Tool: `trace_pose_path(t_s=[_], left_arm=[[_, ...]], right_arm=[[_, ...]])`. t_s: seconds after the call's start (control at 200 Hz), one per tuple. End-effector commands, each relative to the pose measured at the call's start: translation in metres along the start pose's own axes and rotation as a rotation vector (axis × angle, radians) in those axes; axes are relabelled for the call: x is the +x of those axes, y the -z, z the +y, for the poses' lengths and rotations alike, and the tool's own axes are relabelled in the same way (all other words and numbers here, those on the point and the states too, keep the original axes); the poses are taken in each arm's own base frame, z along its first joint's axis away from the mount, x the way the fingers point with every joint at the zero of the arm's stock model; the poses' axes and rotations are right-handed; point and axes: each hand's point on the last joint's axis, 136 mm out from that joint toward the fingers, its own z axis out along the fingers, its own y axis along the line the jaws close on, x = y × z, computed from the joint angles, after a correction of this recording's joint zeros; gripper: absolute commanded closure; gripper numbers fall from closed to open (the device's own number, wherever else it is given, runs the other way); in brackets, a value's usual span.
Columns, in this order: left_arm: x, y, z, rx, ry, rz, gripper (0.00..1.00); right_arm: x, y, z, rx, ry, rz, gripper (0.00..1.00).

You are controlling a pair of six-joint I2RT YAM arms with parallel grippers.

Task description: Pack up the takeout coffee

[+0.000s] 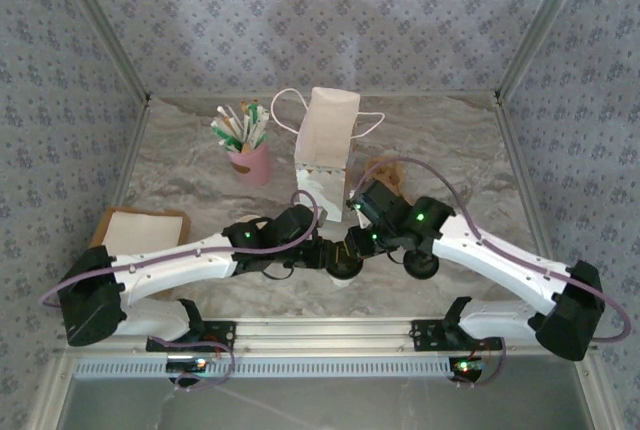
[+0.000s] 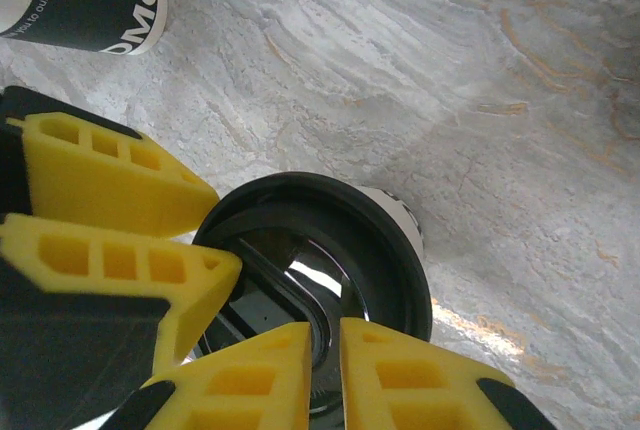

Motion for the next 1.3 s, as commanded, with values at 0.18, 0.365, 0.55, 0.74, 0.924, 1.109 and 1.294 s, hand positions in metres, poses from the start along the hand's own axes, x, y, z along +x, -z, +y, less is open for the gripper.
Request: trace_pose_path(t_s=[0.18, 0.365, 0.55, 0.74, 0.924, 1.109, 1.294], left_arm=[[0.008, 0.001, 0.008, -0.03, -0.006, 0.013, 0.67], [0.009, -0.001, 0.01, -0.033, -0.004, 0.016, 0.67], [0.008, -0.002, 0.009, -0.031, 0.0, 0.017, 0.67], [0.007, -0.003, 0.007, -0.028, 0.001, 0.015, 0.67], [0.009, -0.007, 0.01, -0.034, 0.006, 0.022, 0.67], [0.008, -0.005, 0.008, -0.032, 0.005, 0.02, 0.67], [0.007, -0.006, 0.007, -0.034, 0.003, 0.021, 0.67]], right_arm=[[0.035, -0.038, -0.021, 0.052, -0.026, 0.148, 0.84], [0.061, -0.046, -0.044, 0.123, -0.052, 0.197, 0.85], [0.041, -0.022, -0.02, 0.058, -0.024, 0.114, 0.83], [0.033, -0.015, -0.005, 0.02, -0.001, 0.091, 0.81], [0.059, -0.038, -0.029, 0.089, -0.022, 0.177, 0.81], [0.043, -0.016, -0.018, 0.075, -0.002, 0.1, 0.81], [0.022, 0.012, 0.007, -0.028, 0.012, 0.003, 0.78]])
